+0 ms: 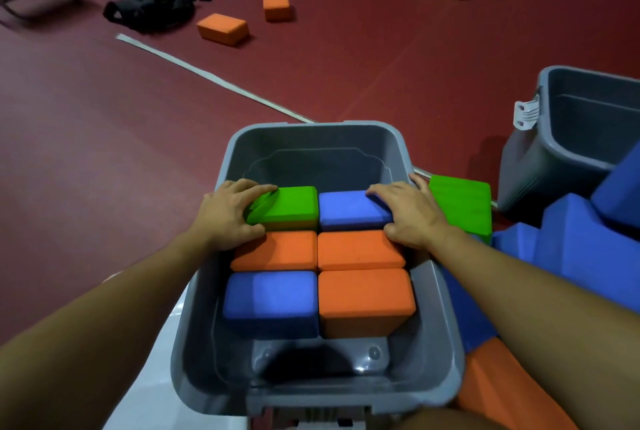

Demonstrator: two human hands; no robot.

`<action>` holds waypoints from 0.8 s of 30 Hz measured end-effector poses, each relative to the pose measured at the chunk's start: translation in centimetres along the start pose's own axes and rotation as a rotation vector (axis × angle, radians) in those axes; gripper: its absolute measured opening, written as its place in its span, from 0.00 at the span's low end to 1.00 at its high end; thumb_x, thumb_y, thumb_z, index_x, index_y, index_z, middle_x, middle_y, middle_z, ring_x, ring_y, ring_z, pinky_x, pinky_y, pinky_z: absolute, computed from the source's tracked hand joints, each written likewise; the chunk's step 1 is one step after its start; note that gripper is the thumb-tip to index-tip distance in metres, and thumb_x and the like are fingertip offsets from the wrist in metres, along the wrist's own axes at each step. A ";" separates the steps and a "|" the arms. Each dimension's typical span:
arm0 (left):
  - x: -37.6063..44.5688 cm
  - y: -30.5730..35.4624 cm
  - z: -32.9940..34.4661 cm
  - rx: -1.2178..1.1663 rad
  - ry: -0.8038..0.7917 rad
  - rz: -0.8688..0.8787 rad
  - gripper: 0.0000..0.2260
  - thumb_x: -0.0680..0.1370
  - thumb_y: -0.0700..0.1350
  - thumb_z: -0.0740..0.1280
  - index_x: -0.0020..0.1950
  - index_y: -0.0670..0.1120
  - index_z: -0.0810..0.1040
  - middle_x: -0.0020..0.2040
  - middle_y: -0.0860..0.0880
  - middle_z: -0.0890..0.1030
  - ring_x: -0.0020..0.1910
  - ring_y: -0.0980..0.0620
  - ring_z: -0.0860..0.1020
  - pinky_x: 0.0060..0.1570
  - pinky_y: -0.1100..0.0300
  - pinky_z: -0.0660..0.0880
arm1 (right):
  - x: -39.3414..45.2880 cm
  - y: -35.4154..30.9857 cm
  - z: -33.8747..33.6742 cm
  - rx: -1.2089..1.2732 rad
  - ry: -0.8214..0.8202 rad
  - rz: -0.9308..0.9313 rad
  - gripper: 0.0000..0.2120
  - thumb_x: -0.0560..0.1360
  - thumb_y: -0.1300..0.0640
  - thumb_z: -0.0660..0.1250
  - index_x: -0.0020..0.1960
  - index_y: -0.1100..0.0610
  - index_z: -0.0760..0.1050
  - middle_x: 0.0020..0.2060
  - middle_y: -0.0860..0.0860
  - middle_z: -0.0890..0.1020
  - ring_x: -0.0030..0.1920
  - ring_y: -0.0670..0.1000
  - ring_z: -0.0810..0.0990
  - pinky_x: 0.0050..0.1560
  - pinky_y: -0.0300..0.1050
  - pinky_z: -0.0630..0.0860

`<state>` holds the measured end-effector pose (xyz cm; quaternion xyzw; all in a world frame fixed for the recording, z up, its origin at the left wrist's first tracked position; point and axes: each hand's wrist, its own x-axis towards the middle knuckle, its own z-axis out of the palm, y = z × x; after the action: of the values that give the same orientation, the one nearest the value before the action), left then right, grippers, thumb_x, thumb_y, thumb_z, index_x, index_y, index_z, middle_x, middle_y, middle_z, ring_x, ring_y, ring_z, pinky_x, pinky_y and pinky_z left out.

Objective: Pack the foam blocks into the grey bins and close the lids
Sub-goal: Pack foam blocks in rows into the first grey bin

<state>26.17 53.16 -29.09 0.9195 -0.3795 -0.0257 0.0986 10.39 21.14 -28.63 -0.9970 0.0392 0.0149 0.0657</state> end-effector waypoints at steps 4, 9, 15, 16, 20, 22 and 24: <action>0.0 0.3 0.0 0.033 -0.020 -0.017 0.38 0.61 0.66 0.59 0.72 0.63 0.67 0.66 0.54 0.73 0.64 0.46 0.71 0.53 0.44 0.73 | -0.1 0.0 -0.1 0.001 -0.007 0.018 0.33 0.62 0.56 0.69 0.67 0.44 0.68 0.60 0.46 0.78 0.64 0.49 0.73 0.77 0.54 0.46; 0.0 0.3 0.1 0.107 -0.073 -0.032 0.35 0.62 0.65 0.57 0.71 0.63 0.69 0.68 0.57 0.74 0.66 0.48 0.68 0.54 0.44 0.71 | -0.2 -0.1 -0.1 0.028 -0.005 0.026 0.34 0.63 0.55 0.69 0.69 0.44 0.70 0.64 0.44 0.77 0.65 0.50 0.73 0.77 0.52 0.45; 0.1 0.9 0.1 0.204 -0.137 -0.034 0.35 0.64 0.69 0.51 0.71 0.64 0.69 0.70 0.57 0.72 0.66 0.48 0.69 0.53 0.44 0.68 | -0.2 0.0 -0.3 -0.010 -0.065 -0.002 0.31 0.65 0.53 0.68 0.68 0.42 0.71 0.66 0.42 0.76 0.67 0.49 0.72 0.77 0.56 0.44; 0.1 0.9 0.1 0.204 -0.133 -0.036 0.36 0.64 0.70 0.51 0.71 0.64 0.69 0.70 0.57 0.73 0.66 0.49 0.69 0.53 0.44 0.69 | -0.1 0.0 -0.2 -0.037 -0.076 -0.014 0.30 0.66 0.50 0.66 0.69 0.42 0.71 0.66 0.41 0.76 0.67 0.49 0.71 0.77 0.57 0.44; 0.1 0.8 0.2 0.221 -0.124 -0.028 0.38 0.64 0.77 0.50 0.70 0.65 0.69 0.68 0.56 0.73 0.65 0.49 0.70 0.54 0.43 0.69 | -0.1 0.1 0.0 -0.085 -0.085 -0.032 0.33 0.66 0.35 0.53 0.70 0.41 0.71 0.66 0.42 0.76 0.66 0.50 0.72 0.76 0.59 0.44; 0.1 0.8 0.2 0.214 -0.124 -0.032 0.38 0.63 0.78 0.50 0.70 0.65 0.68 0.68 0.56 0.72 0.65 0.49 0.70 0.55 0.43 0.69 | -0.1 0.1 0.1 -0.092 -0.067 -0.041 0.38 0.64 0.30 0.48 0.70 0.41 0.71 0.66 0.43 0.76 0.65 0.50 0.73 0.76 0.60 0.45; 0.1 0.9 0.1 0.209 -0.122 -0.029 0.39 0.63 0.79 0.50 0.70 0.66 0.68 0.68 0.56 0.72 0.65 0.49 0.69 0.55 0.42 0.70 | -0.1 0.2 0.2 -0.097 -0.063 -0.040 0.42 0.62 0.26 0.46 0.70 0.41 0.71 0.68 0.44 0.74 0.66 0.50 0.72 0.76 0.60 0.45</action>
<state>25.60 52.49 -29.03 0.9268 -0.3723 -0.0435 -0.0215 10.30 21.00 -28.85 -0.9986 0.0163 0.0468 0.0190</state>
